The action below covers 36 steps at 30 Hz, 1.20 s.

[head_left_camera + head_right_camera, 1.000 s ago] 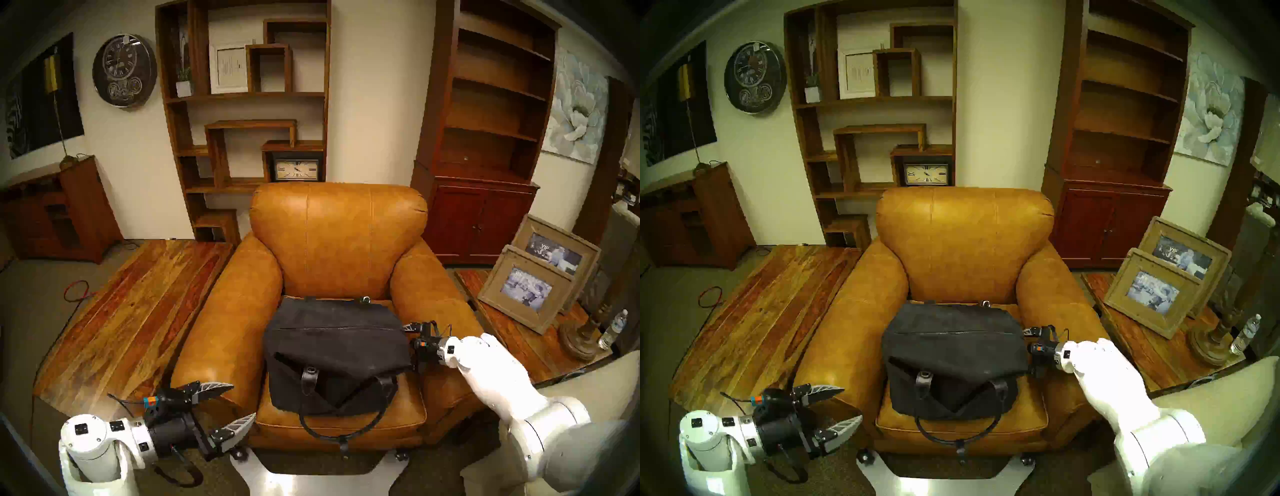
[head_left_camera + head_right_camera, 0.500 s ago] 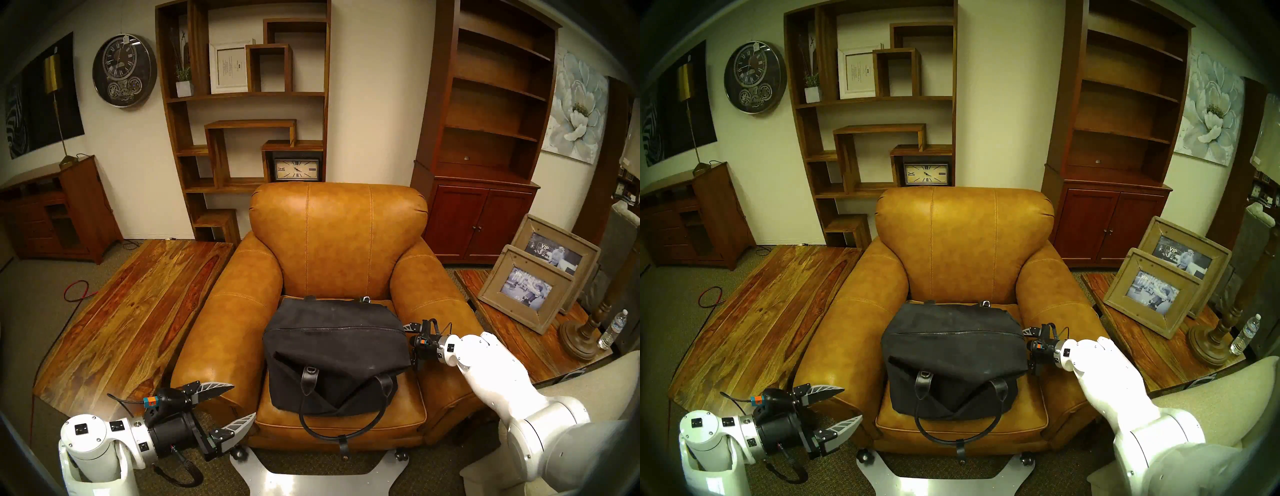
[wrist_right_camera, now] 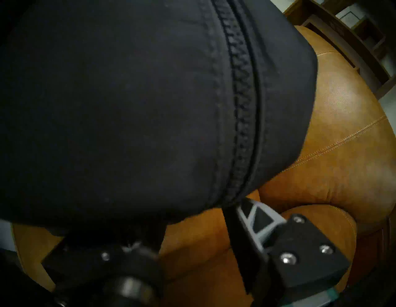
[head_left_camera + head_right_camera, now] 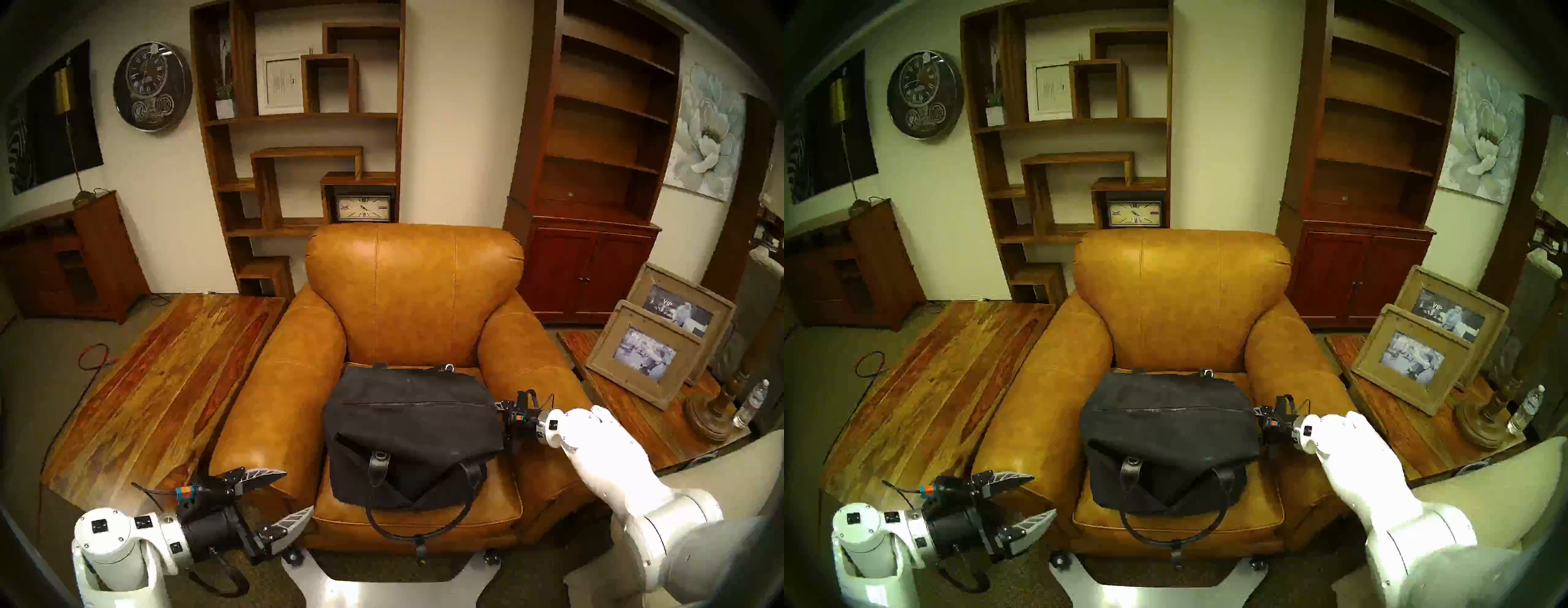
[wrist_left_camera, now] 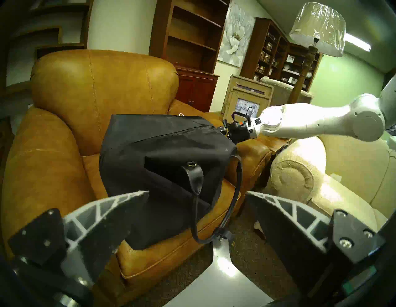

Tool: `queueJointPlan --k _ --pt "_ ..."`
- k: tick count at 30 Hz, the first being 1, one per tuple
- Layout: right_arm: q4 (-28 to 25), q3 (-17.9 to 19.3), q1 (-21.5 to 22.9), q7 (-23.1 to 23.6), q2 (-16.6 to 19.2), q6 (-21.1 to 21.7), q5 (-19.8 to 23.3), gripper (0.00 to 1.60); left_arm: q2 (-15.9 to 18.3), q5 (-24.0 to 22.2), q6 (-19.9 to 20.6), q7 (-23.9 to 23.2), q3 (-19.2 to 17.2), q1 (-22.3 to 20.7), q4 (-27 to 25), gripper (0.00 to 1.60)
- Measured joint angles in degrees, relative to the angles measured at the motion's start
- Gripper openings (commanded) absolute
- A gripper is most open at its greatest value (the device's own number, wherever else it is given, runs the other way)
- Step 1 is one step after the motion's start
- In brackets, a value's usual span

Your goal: Open a bag with a zipper

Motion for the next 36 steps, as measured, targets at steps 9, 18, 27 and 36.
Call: queueJointPlan --k 9,18,27,36 --pt "-1.7 0.7 -1.9 0.9 0.5 0.9 0.0 1.32 -0.1 0.2 0.0 -0.2 -0.1 -0.1 0.0 1.60" --pt "-2.0 1.7 -3.1 0.3 0.9 0.4 0.1 1.25 -0.3 0.3 0.0 -0.4 -0.2 -0.2 0.0 1.60" --pt "-1.0 2.4 -2.5 -0.7 0.6 -0.2 0.2 1.27 -0.5 0.5 0.0 -0.5 -0.3 -0.3 0.0 1.60" --pt "2.3 2.3 -1.1 -1.8 -0.6 -0.6 -0.2 1.10 -0.6 0.7 0.0 -0.7 -0.4 -0.4 0.0 1.60"
